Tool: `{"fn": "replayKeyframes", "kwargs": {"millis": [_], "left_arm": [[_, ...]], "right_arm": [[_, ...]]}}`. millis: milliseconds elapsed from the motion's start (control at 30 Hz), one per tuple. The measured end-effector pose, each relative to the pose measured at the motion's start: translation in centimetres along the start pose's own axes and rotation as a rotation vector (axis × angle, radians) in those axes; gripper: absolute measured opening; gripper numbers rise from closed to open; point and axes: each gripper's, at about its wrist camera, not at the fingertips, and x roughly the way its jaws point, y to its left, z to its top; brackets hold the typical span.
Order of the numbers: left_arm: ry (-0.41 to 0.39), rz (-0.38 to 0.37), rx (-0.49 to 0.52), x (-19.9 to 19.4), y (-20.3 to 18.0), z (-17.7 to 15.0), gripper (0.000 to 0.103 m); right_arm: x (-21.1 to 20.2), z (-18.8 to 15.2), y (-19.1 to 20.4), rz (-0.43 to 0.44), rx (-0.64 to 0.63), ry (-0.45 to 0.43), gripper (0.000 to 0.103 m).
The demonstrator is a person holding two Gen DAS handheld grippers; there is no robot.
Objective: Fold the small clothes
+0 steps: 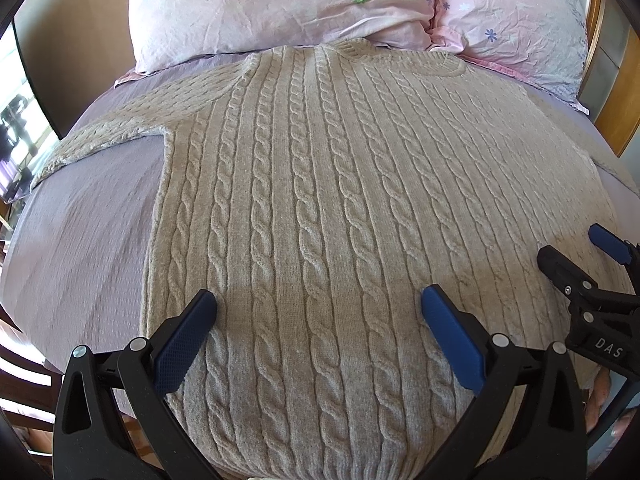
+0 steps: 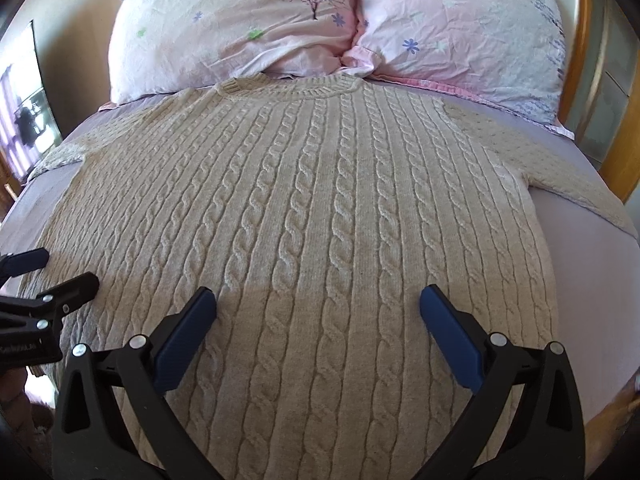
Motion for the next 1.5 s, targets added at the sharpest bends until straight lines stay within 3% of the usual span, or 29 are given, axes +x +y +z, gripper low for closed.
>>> {"fn": "replayKeyframes", "kwargs": {"millis": [67, 133, 233, 333, 400, 533, 667, 733, 767, 800, 867, 967, 1033, 1100, 1167, 1233, 1333, 1467, 1500], "left_arm": [[-0.002, -0.004, 0.006, -0.2, 0.1, -0.3, 0.102], [-0.001, -0.005, 0.018, -0.2, 0.0, -0.2, 0.102], [-0.007, -0.017, 0.034, -0.1, 0.1, 0.0, 0.102], [-0.025, -0.005, 0.048, -0.1, 0.0, 0.3, 0.102], [-0.057, 0.024, 0.058, -0.3, 0.1, 0.8, 0.102], [-0.129, 0.033, 0.051, -0.9, 0.7, 2.5, 0.102], [-0.196, -0.080, -0.062, -1.0, 4.1, 4.2, 0.102], [-0.272, -0.154, -0.149, -1.2, 7.1, 4.5, 0.102], [-0.311, -0.205, -0.203, -1.2, 9.0, 4.5, 0.102], [-0.345, -0.252, -0.263, -1.2, 10.9, 4.4, 0.102], [-0.368, -0.275, -0.388, -1.0, 15.0, 4.7, 0.102], [-0.340, -0.159, -0.508, -0.7, 20.7, 5.4, 0.102], [-0.327, -0.075, -0.598, -0.5, 24.3, 5.8, 0.102], [-0.327, -0.030, -0.701, -0.1, 28.1, 5.9, 0.102], [-0.337, -0.014, -0.802, 0.4, 31.1, 6.0, 0.102], [-0.329, -0.003, -0.867, 1.2, 33.6, 6.3, 0.094], [-0.287, -0.002, -0.935, 3.1, 36.3, 6.7, 0.082], [-0.296, -0.023, -1.018, 4.4, 38.5, 6.4, 0.076], [-0.300, -0.031, -1.028, 4.5, 39.0, 6.5, 0.076]], "right_arm": [[-0.6, 0.4, -1.6, 0.065, 0.000, 0.003, 0.101], [-2.3, 1.0, -6.1, 0.068, 0.121, -0.086, 0.101], [-4.7, 2.3, -16.4, -0.009, 0.424, -0.204, 0.101], [-4.0, 2.0, -27.5, -0.031, 0.769, -0.199, 0.097], [-2.8, 1.4, -33.1, -0.040, 0.931, -0.166, 0.079], [-1.0, 0.0, -39.8, -0.109, 1.141, -0.148, 0.071], [0.1, -0.1, -43.5, -0.124, 1.223, -0.206, 0.053], [0.7, 0.2, -44.8, -0.161, 1.254, -0.202, 0.038], [1.4, 0.6, -45.2, -0.181, 1.258, -0.177, 0.014], [1.9, 1.0, -45.6, -0.183, 1.248, -0.166, 0.009], [1.7, 3.3, -44.8, -0.243, 1.159, -0.169, 0.009], [-0.9, 8.7, -38.7, -0.276, 0.861, -0.307, 0.008], [-2.4, 12.0, -32.3, -0.182, 0.667, -0.395, 0.008], [-3.0, 14.6, -24.5, -0.060, 0.450, -0.429, 0.008], [-2.4, 15.8, -16.5, 0.092, 0.239, -0.394, 0.008], [0.1, 15.9, -8.7, 0.235, 0.041, -0.270, 0.011], [3.3, 14.1, -1.1, 0.367, -0.138, -0.095, 0.021], [1.7, 13.5, -1.5, 0.330, -0.109, -0.177, 0.065], [1.2, 13.8, -2.6, 0.311, -0.080, -0.197, 0.068]]}}
